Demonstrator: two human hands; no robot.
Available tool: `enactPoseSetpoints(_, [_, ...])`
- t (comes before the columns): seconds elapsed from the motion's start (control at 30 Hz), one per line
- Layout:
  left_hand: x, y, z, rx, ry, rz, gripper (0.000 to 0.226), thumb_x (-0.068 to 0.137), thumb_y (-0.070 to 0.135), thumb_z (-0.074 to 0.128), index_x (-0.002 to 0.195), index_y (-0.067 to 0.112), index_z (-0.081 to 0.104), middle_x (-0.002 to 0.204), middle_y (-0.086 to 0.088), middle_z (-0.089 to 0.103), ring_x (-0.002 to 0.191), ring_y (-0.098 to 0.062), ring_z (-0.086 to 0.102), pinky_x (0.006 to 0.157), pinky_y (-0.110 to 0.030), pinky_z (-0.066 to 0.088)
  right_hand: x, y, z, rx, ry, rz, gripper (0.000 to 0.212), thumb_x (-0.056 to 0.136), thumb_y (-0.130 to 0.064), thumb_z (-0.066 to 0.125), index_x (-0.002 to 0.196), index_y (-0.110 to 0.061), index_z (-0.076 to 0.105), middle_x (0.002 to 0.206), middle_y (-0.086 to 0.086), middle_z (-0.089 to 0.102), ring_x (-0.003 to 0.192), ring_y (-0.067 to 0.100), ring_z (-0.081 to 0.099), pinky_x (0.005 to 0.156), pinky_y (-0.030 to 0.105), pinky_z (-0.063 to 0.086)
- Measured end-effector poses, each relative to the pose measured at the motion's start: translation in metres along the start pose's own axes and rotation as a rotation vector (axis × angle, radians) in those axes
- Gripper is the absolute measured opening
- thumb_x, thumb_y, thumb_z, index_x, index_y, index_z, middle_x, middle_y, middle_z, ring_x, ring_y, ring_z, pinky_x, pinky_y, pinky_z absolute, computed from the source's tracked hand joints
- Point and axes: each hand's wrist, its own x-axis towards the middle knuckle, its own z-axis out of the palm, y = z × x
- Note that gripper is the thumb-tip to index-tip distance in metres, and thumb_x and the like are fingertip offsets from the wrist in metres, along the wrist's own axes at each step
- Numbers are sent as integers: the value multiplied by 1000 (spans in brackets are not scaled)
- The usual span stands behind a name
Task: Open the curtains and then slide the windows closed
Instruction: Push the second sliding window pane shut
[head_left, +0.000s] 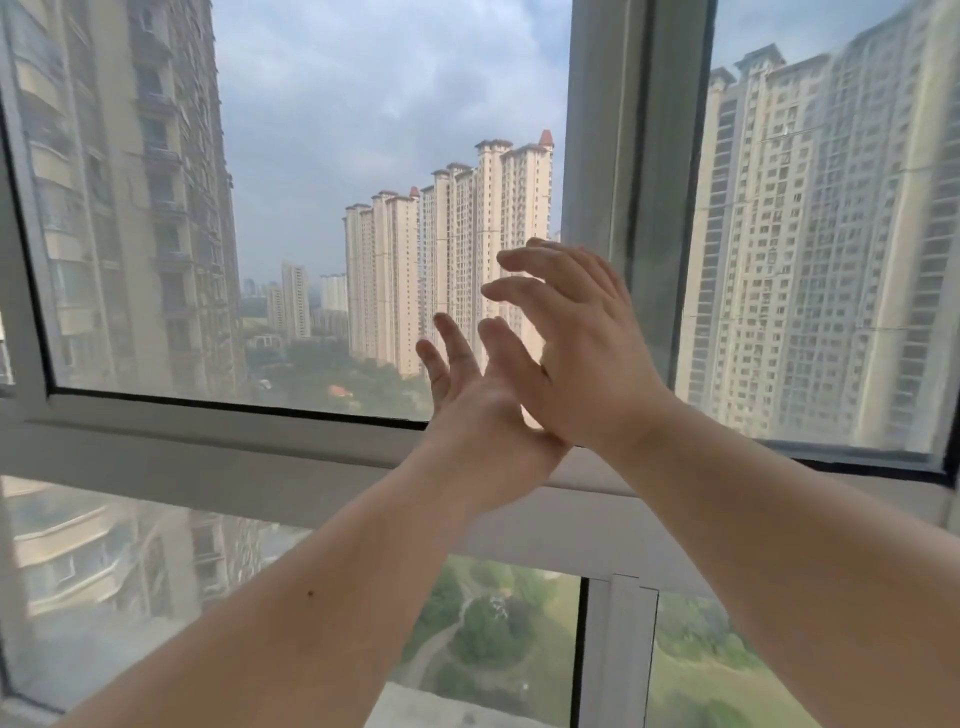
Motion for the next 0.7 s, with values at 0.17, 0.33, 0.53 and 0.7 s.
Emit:
enactPoseSetpoints(0.17, [-12,-3,-27,-108,255,115,46,78,42,54,122,31,51,137,16,41,125,-4,32,93,-7,24,11,-3,-9,-50,-55,14,32,88,-29,57,107,-5,67,123,13,60,124,32,47,103,52,31])
enactPoseSetpoints(0.33, [7,-61,-59,151,360,-299,67,83,43,46,142,26,18,155,0,-2,139,-23,-1,110,-42,8,4,-3,-11,-164,-182,64,45,90,-37,54,126,-10,56,142,10,45,138,28,29,114,48,15])
enactPoseSetpoints(0.53, [4,-87,-46,267,250,-372,73,86,54,31,141,34,-13,148,2,-31,135,-26,-26,109,-49,-8,-1,4,-13,-261,-260,46,52,88,-39,52,133,-14,48,150,8,33,143,25,16,115,49,4])
enactPoseSetpoints(0.7, [4,-59,-21,286,209,-233,75,84,60,31,138,40,-16,150,0,-26,137,-28,-17,109,-48,-3,0,13,-15,-366,-254,55,54,84,-38,54,134,-18,45,152,5,29,143,24,13,114,51,-3])
